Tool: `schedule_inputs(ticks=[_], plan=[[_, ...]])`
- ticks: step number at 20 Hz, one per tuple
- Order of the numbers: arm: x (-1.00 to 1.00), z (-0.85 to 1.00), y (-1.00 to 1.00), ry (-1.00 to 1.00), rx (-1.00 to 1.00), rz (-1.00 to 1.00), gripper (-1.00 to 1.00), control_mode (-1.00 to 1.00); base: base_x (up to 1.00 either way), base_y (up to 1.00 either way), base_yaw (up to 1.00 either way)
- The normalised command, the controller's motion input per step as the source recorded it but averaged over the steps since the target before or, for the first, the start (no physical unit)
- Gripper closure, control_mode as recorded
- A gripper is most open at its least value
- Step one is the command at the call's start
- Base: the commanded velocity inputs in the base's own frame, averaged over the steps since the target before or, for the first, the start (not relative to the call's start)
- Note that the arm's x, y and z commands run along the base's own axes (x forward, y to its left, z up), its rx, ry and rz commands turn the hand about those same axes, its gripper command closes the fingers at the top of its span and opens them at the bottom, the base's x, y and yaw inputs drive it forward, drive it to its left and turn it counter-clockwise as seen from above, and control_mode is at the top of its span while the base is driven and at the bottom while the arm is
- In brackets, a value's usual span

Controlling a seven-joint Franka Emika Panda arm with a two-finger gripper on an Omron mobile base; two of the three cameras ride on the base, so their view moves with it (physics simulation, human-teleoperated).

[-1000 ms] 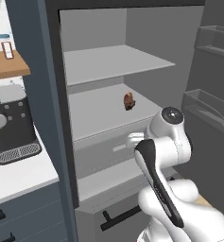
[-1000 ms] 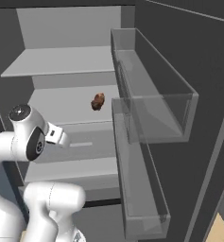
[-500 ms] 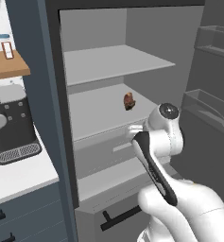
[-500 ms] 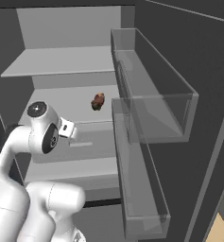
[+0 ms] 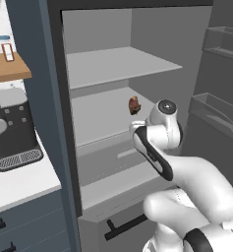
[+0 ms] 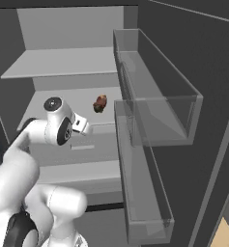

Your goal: Place one potato and one steak in each tupperware on the nearby counter, to pack two identical lunches.

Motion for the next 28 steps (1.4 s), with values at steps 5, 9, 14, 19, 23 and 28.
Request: schedule_inputs(ticks=[5,9,14,19,23,28], plan=[[0.65,0.00,-0.02,0.02,0.00,-0.03,-1.00,-1.00,0.00,0.00,0.00],[0.52,0.00,-0.03,0.00,0.00,-0.05,-1.00,-1.00,0.00,0.00,0.00],[0.37,0.00,-0.07,-0.01,0.00,-0.05,-1.00,-1.00,0.00,0.00,0.00],[0.45,0.00,-0.03,-0.03,0.00,-0.04,-1.00,-1.00,0.00,0.00,0.00],[0.41,-0.03,0.00,-0.10,0.00,-0.01,-1.00,-1.00,0.00,0.00,0.00],[0.34,-0.01,0.00,-0.09,0.00,0.00,-1.00,-1.00,0.00,0.00,0.00]])
